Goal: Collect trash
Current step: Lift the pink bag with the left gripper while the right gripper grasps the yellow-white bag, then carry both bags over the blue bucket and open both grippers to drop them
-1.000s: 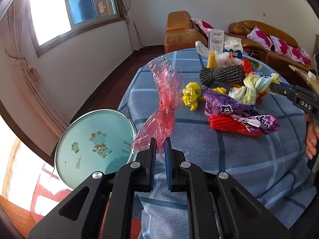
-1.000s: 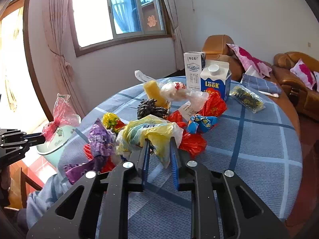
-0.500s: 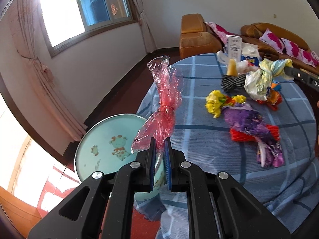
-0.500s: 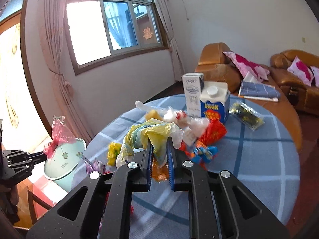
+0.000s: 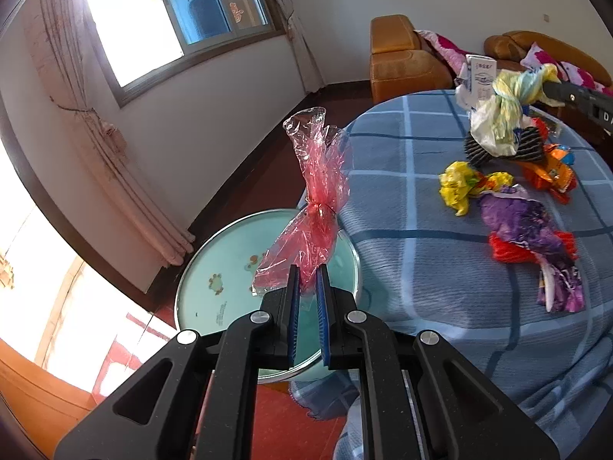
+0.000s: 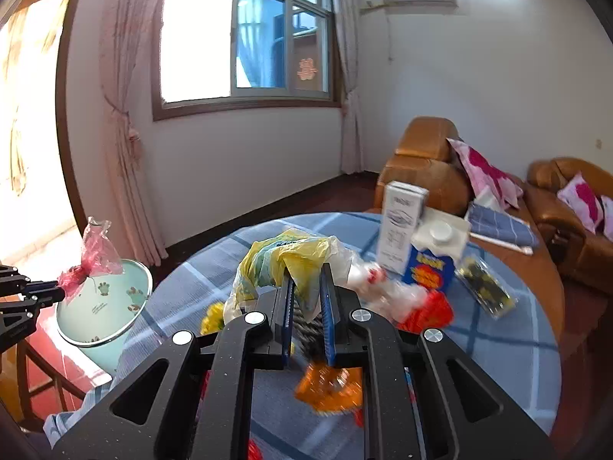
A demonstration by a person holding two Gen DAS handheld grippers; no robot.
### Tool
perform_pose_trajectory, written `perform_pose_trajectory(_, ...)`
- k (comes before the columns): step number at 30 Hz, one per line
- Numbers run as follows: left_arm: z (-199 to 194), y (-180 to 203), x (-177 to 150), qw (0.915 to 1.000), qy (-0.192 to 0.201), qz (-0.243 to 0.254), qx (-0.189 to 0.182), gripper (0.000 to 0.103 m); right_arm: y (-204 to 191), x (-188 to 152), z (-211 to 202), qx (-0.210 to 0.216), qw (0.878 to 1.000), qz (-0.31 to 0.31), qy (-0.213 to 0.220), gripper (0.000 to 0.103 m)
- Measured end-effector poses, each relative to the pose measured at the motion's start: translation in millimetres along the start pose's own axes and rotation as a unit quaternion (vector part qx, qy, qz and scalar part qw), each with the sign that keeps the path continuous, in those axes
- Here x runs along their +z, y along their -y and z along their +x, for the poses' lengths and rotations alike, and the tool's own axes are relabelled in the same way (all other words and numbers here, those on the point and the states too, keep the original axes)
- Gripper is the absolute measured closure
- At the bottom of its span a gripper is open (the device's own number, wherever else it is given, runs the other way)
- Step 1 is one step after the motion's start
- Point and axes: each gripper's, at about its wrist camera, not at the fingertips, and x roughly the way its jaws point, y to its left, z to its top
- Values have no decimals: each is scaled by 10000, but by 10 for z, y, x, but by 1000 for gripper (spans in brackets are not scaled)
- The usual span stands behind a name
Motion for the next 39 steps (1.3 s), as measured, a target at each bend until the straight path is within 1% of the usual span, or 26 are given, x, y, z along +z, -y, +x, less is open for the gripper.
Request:
perform_pose_trajectory(6,75,-103,-24,9996,-115,48,245,94,-250,97,162,186,9994,-283,-7,89)
perform_pose_trajectory(14,137,-226,-70,9986,-234,72,469,94,-567,211,380,494,9967,-638,-29,89)
perform_pose_trajectory(21,203,-370,-137,9970,-384,43,675,94,-878,202,515,763,9926,-947,-54,90)
perform_pose_trajectory(27,211,-504,-173,9954,-429,-50,850,94,-1103,232,595,930,9893,-1122,-51,90)
perform_pose_trajectory(39,268,-711,-266,9923,-584,-140,1085,94,-1413,244,708,1202,9831,-1378,-106,90)
